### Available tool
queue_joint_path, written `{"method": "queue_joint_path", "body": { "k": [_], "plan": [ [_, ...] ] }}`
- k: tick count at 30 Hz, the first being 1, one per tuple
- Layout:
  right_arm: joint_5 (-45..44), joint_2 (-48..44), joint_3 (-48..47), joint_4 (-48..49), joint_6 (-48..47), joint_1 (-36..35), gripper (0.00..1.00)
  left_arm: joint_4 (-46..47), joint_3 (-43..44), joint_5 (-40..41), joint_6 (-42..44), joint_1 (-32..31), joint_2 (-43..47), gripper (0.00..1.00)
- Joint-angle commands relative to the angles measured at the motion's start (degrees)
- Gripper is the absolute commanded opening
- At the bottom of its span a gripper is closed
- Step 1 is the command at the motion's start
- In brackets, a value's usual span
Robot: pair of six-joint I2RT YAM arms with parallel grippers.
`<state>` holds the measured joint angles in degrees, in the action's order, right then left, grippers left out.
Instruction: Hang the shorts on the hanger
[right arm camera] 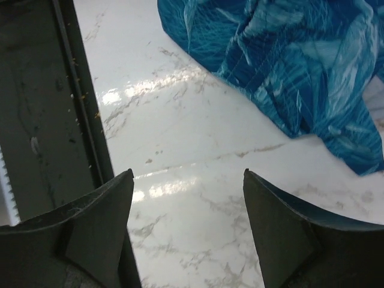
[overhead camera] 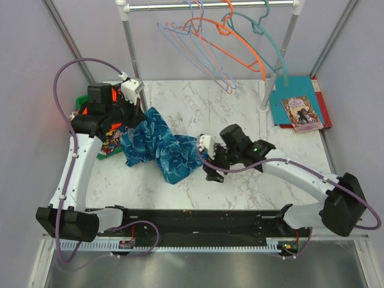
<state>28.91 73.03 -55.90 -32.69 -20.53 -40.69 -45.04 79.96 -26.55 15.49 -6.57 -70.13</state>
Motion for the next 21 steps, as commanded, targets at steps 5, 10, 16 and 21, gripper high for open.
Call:
{"method": "queue_joint_path", "body": {
  "k": [5,10,16,21],
  "plan": [
    [-16.2,11.5,0.3,26.6,2.3,-10.4,0.82,2.4,0.5,-2.3,-5.6,2.5,-2.7,0.02],
    [-22.7,19.9,-1.7,30.7,-0.4,-12.6,0.83,2.4,0.4,-3.7,-4.9,3.5,-3.8,0.02],
    [-27.6,27.2,-3.4,30.5,-2.1,-13.0,0.78,2.5,-0.2,-4.9,-4.5,5.2,-4.7,0.02],
    [-30.1,24.6,-3.1,27.9,-1.7,-12.7,0.48,2.6,-0.8,-6.2,-3.2,6.0,-4.3,0.02]
  ]
}}
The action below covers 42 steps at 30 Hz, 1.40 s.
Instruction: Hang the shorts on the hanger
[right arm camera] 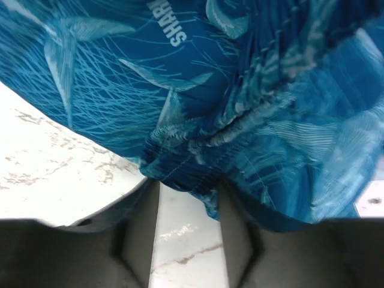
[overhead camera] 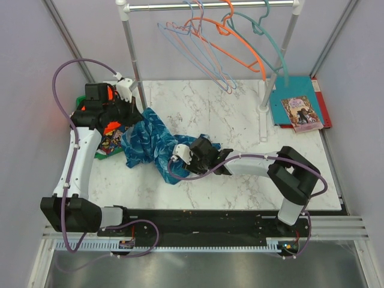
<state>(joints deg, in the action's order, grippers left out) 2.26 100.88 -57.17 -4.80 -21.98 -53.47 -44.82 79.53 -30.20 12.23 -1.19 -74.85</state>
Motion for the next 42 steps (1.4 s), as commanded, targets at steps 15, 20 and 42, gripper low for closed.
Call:
{"method": "queue_joint_path", "body": {
  "k": [15,20,42],
  "plan": [
    [9.3,-27.1,-16.5,-27.9,-6.4,20.2,0.0,2.2,7.3,-9.8,7.1,-1.6,0.7,0.02],
    [9.0,-34.0,-26.2,-34.2,-6.5,27.4,0.0,3.6,14.9,-9.0,14.1,-9.1,1.4,0.02],
    [17.2,-34.2,-0.8,-39.7,-7.0,26.1,0.0,7.4,-40.0,-13.5,46.6,-21.6,24.5,0.02]
  ]
}}
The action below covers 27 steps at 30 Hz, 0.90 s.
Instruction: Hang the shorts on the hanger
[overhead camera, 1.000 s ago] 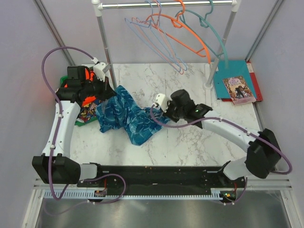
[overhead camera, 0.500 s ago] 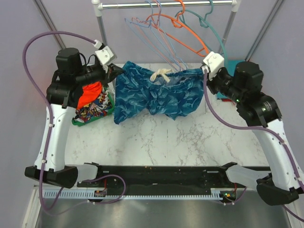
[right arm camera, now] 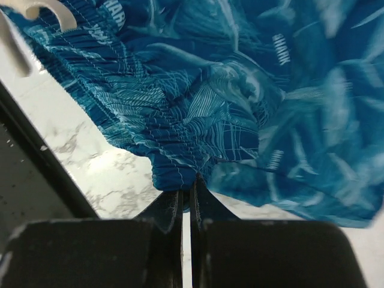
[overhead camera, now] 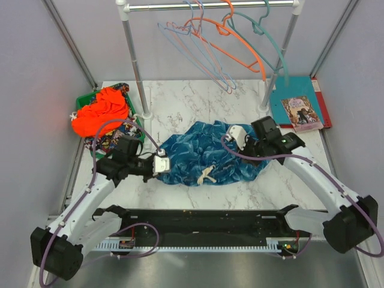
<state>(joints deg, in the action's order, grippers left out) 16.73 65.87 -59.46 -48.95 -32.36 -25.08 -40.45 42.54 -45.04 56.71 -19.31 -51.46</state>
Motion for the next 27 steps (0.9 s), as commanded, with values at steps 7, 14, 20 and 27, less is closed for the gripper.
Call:
{"method": "queue_joint_path", "body": {
  "k": [7,14,20,27],
  "plan": [
    [-0.8,4.4,-16.9,6.6,10.6,-2.3,0.0,-4.9,10.5,-5.2,-4.1,-8.1,3.0,0.02],
    [6.3,15.1,-53.4,0.9,17.5,-2.6,0.0,-6.4,46.8,-9.7,-15.9,-16.0,-5.1,0.02],
    [11.2,23.0,-72.4,1.9,20.3,-7.7,0.0,-5.3,71.2,-11.0,-24.8,-23.2,-18.4,0.02],
    [11.9,24.6,-65.1,14.7,22.6,-12.9,0.0,-4.1,71.6,5.3,-21.6,-39.9,-26.8,0.02]
  ]
}}
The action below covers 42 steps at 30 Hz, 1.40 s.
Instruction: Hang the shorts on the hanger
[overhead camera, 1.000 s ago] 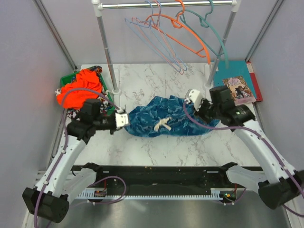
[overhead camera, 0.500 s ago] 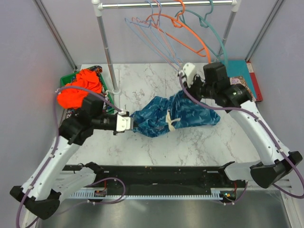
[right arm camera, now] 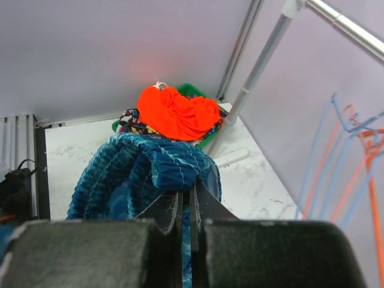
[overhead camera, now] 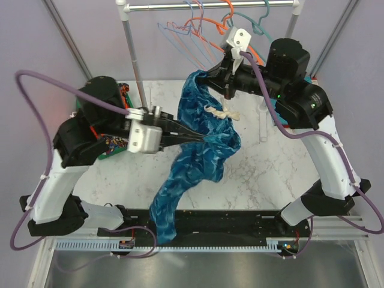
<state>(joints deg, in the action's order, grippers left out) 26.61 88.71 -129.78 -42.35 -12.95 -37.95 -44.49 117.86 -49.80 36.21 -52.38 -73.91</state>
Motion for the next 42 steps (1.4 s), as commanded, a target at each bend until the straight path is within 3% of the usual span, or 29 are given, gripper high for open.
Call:
{"method": "queue_joint_path", "body": {
  "k": [1,7,10,13,15,16,17,18,19,20,21,22,25,27,29,32,36,42],
  "plan": [
    [3.2,1.6,9.9,9.6,3.6,0.0,0.0,3.8,-8.3,11.8,-3.2,-7.5,-4.6,0.02],
    [10.5,2.0,27.5,23.4,8.5,0.0,0.0,21.7,-28.0,24.1,-11.5,-7.7,-4.2,0.02],
    [13.2,5.8,29.1,25.6,9.4,0.1,0.0,31.2,-39.9,31.1,-13.5,-7.7,-1.7,0.02],
    [14.4,8.8,30.6,26.4,10.9,-0.1,0.08,36.9,-51.4,34.7,-14.8,-7.5,2.5,0.02],
    [13.6,9.5,32.3,25.7,11.5,-0.1,0.32,36.5,-55.8,28.6,-15.5,-7.3,4.8,0.03],
    [13.1,9.5,34.0,24.7,11.1,-0.1,0.44,34.6,-57.9,24.5,-15.6,-7.3,6.7,0.12],
    [12.3,9.3,34.8,21.0,10.5,-0.1,0.63,32.5,-58.5,20.4,-15.5,-7.3,7.7,0.41],
    [10.6,8.7,36.1,18.8,9.7,-0.1,0.68,27.9,-59.1,14.2,-15.3,-7.3,8.9,0.55],
    [9.7,8.2,36.7,16.3,7.9,-0.1,0.72,26.0,-60.3,12.5,-14.9,-7.3,10.0,0.62],
    [8.7,7.5,37.5,11.7,6.8,-0.1,0.85,23.3,-60.8,11.3,-14.3,-7.2,12.4,0.68],
    [6.0,5.4,39.5,9.8,6.2,-0.1,0.87,19.0,-61.3,11.2,-14.0,-6.9,13.4,0.68],
    [4.8,4.4,40.6,8.1,5.4,-0.1,0.98,16.7,-62.0,10.5,-13.0,-6.0,14.7,0.69],
    [-0.9,-0.2,44.9,2.3,5.1,0.1,0.98,12.2,-63.9,5.3,-12.7,3.6,18.9,0.7],
    [-3.3,-4.1,48.3,-0.3,6.0,0.5,0.98,9.8,-63.9,3.0,-10.0,13.2,20.2,0.69],
    [-4.4,-6.4,50.6,-2.7,6.7,1.6,0.98,6.3,-63.2,3.0,-3.7,21.3,18.3,0.68],
    [-3.1,-11.2,56.5,-3.9,8.1,3.3,0.97,3.3,-60.4,4.7,3.5,28.2,13.0,0.65],
    [-0.3,-12.0,65.3,-3.1,11.7,4.8,0.91,2.2,-53.5,8.1,11.1,31.1,0.6,0.61],
    [7.5,-8.4,69.7,-1.2,17.2,8.4,0.84,1.6,-45.6,12.1,12.1,30.9,-10.0,0.62]
  ]
}}
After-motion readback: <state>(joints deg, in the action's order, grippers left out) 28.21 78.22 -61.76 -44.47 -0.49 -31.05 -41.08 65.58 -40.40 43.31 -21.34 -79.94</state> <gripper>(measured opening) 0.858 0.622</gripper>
